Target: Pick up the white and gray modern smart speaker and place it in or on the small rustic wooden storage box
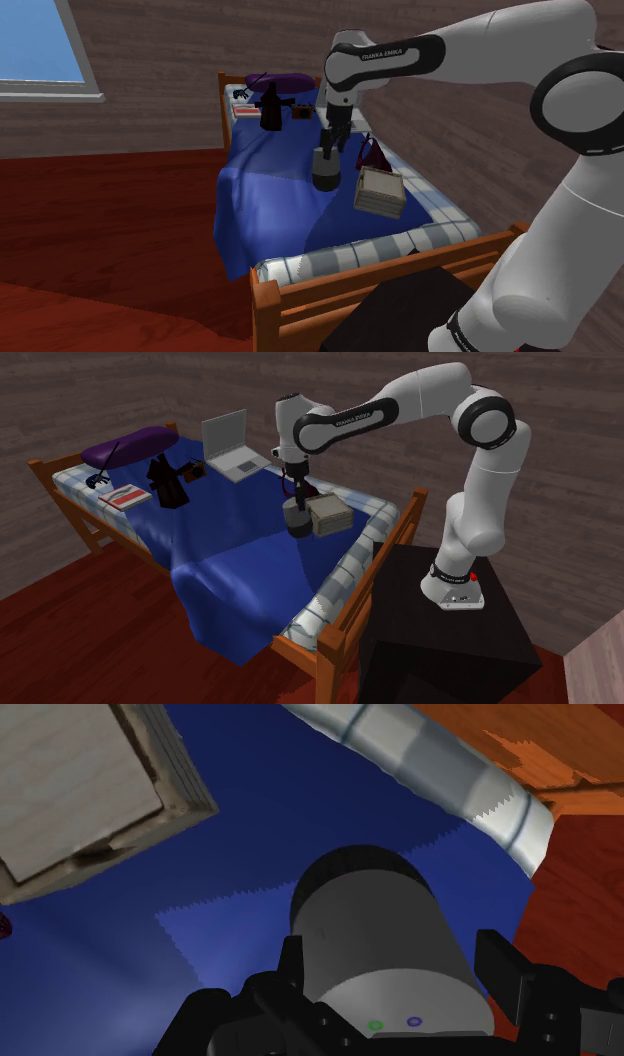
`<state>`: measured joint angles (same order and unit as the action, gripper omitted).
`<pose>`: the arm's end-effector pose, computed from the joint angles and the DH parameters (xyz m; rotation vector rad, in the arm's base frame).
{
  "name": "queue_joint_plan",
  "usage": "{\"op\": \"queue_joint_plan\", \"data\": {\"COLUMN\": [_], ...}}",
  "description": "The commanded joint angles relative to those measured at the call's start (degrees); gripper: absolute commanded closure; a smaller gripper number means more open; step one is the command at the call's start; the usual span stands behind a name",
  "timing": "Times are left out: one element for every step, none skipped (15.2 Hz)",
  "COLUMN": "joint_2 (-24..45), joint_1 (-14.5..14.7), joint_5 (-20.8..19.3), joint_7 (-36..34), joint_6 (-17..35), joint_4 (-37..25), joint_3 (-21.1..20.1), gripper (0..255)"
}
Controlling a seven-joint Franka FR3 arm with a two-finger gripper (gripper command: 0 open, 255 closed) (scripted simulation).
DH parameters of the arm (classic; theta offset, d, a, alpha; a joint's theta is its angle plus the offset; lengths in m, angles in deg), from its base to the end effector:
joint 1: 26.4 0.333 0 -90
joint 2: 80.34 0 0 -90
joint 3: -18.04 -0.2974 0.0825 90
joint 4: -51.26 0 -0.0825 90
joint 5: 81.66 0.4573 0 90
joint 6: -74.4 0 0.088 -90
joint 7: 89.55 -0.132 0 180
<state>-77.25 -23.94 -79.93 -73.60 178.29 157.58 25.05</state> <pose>0.6303 -0.0463 0.4118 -3.0854 -0.2943 0.1402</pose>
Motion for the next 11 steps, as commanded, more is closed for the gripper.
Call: {"op": "queue_joint_plan", "data": {"joint_2": [-0.25,-0.34,-0.42,-0.45,-0.97,-1.44,-1.87,-2.24,-2.55,-2.81,-3.02], "joint_1": [-0.05,-0.05,-0.05,-0.05,-0.7,-1.35,-1.99,-2.64,-3.29,-3.94,-4.59], "joint_5": [-0.04,-0.06,-0.07,-0.08,-0.24,-0.41,-0.58,-0.76,-0.93,-1.1,-1.27], "joint_7": [0.05,0.02,0.0,-0.01,1.19,2.4,3.62,4.85,6.09,7.34,8.6], "joint_6": [-1.34,-2.09,-2.84,-3.07,-3.35,-3.65,-3.95,-4.27,-4.59,-4.93,-5.28], "joint_4": [-1.14,-1.8,-2.48,-2.67,-2.41,-2.21,-2.07,-2.0,-2.0,-2.06,-2.2], "joint_3": [0.05,0.05,0.05,0.05,0.65,1.26,1.88,2.5,3.13,3.77,4.42], "gripper": [255,255,255,255,255,255,255,255,255,255,255]}}
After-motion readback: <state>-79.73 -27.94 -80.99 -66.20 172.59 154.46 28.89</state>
